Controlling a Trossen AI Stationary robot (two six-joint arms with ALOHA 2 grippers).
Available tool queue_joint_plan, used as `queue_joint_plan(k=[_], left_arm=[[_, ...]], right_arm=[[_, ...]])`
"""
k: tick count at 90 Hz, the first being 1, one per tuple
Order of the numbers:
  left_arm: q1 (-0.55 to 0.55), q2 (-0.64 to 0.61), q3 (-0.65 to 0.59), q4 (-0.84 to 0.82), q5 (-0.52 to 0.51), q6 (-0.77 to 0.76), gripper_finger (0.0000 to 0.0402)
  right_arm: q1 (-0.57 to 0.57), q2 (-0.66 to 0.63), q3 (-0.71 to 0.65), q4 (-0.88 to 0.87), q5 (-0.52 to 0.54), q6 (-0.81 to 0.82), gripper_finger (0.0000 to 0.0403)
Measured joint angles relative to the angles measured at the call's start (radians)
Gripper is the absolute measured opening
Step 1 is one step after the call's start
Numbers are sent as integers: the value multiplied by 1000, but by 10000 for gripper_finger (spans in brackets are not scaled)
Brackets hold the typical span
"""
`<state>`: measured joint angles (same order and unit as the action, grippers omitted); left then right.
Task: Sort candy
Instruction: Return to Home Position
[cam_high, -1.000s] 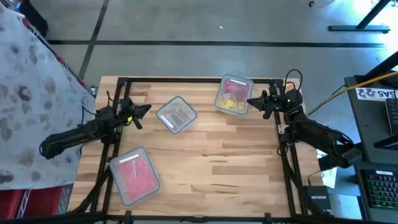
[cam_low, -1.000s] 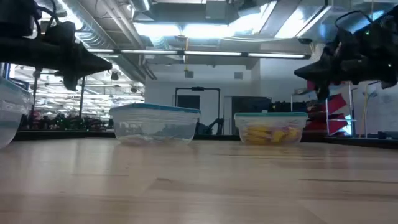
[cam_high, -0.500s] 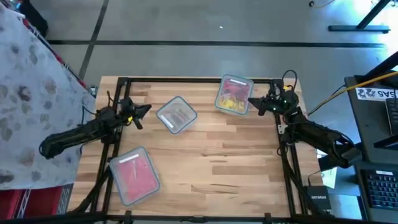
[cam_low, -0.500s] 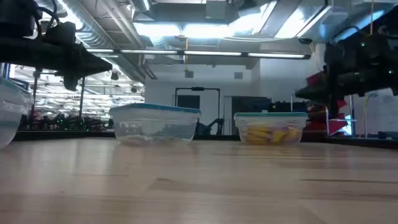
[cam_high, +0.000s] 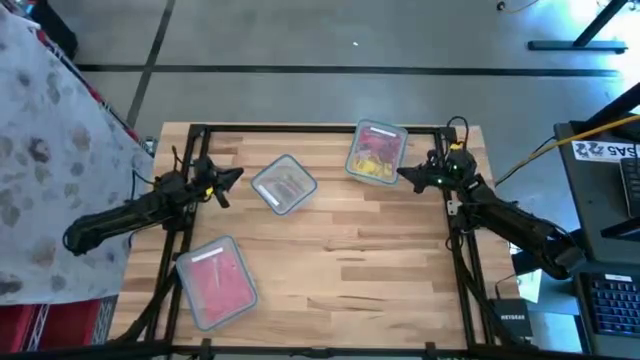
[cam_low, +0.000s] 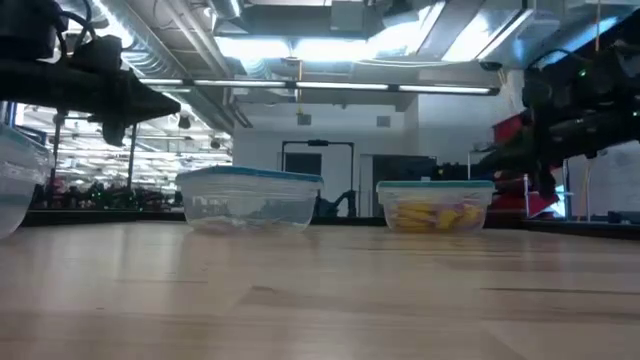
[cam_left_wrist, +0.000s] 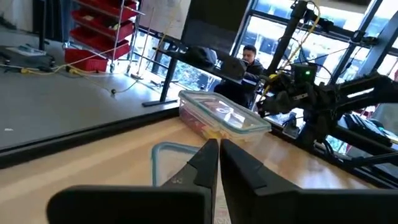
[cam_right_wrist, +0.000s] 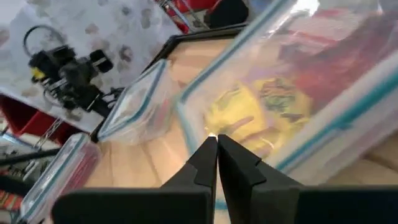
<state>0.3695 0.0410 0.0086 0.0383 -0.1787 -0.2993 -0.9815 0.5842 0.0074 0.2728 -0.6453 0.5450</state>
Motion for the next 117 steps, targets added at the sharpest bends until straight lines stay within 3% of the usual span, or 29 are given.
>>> queue_joint_plan(k=[19, 31, 40, 50, 68, 78, 94, 117], left_arm=[[0, 0, 0, 0, 0, 0, 0], [0, 0, 0, 0, 0, 0, 0], [0, 0, 0, 0, 0, 0, 0], [0, 1, 0, -1, 4, -1, 0], [0, 1, 0, -2, 11, 0, 0], [0, 1, 0, -2, 11, 0, 0], [0, 1, 0, -2, 11, 0, 0], [0, 1, 0, -2, 11, 0, 0]], right_arm=[[187, -289, 0, -196, 42, 0, 0], [300, -464, 0, -200, 41, -2, 0], [380, -585, 0, -200, 43, -187, 0], [490, -582, 0, -148, 94, -444, 0], [753, -583, 0, -173, 502, -720, 0], [865, -583, 0, -216, 646, -785, 0], [932, -582, 0, -256, 679, -788, 0], [929, -577, 0, -249, 723, -787, 0]])
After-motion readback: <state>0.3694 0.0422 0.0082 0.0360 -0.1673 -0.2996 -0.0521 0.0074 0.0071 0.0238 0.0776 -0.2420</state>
